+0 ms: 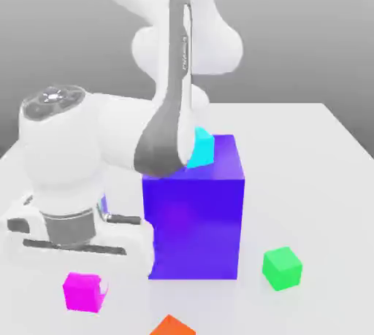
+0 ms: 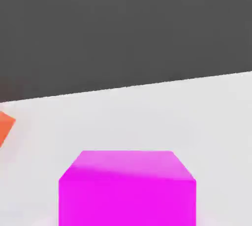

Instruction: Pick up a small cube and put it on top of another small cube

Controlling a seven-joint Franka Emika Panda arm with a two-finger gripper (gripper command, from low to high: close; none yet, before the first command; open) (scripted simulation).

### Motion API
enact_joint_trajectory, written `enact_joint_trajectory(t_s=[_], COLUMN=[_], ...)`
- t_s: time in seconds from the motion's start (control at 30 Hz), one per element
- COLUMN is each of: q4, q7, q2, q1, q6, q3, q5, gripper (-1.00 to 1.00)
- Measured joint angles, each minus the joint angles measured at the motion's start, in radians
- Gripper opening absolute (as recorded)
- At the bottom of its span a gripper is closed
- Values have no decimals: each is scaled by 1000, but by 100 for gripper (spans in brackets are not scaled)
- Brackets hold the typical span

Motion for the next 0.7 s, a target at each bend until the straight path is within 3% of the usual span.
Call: enact_joint_trajectory(t_s=[0.37, 0.5, 0.63, 0.67, 0.7], q4=[-191, -265, -265, -264, -264], q7=[-350, -419, -410, -406, -406], q2=[-200, -213, -81, -63, -63], q1=[300, 451, 400, 400, 400], q6=[13, 57, 185, 203, 203], q3=[267, 222, 175, 172, 172], q5=[-122, -74, -89, -93, -93], gripper=[-100, -100, -100, 100, 100])
